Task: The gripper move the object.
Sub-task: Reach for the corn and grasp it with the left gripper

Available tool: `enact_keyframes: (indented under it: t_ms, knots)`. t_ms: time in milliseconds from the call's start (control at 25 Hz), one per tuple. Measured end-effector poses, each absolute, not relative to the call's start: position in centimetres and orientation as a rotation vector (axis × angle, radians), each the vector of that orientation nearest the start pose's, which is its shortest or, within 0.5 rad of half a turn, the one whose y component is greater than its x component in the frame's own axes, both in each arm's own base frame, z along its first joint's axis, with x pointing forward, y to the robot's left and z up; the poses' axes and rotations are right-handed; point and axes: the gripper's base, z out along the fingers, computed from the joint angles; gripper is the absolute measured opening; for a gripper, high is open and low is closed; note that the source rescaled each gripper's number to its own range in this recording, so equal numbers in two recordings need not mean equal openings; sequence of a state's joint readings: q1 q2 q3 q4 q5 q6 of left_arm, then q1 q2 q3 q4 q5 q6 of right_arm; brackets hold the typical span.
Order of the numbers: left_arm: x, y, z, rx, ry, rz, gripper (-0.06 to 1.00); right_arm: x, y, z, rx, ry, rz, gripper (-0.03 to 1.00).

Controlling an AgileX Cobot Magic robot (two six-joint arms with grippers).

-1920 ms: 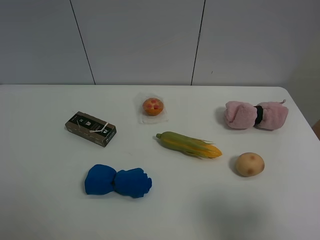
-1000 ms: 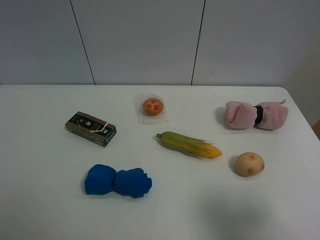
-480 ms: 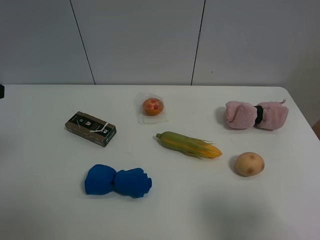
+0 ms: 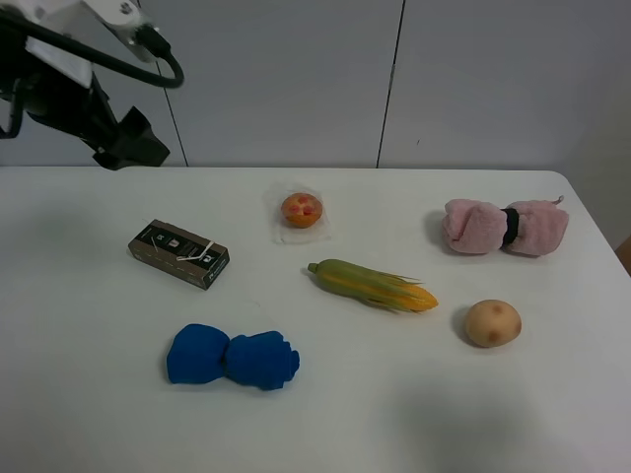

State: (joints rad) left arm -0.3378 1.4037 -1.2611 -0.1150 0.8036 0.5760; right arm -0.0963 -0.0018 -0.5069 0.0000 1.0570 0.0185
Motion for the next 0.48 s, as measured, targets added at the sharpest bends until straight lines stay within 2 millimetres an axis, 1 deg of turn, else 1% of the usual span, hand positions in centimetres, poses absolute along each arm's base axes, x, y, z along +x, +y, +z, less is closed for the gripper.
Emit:
enact_keyframes:
  t_ms: [120,240,320,480]
  knots:
    - [28.6,-13.7,32.9,1.333,2.080,-0.042,0.88,-0.6,0.1,27.9,0.117,2.029,-0.049,1.00]
    - [28.3,-16.2,31.6,1.598,1.925,-0.052,0.84,-0.6,0.1,27.9,0.117,2.029,-0.049,1.00]
    - [28.0,-17.7,30.7,1.692,1.869,-0.076,0.83,-0.6,0.1,27.9,0.117,2.029,-0.049,1.00]
    - [28.1,-19.9,28.8,1.748,1.869,-0.170,0.83,-0.6,0.1,27.9,0.117,2.029,-0.049,1.00]
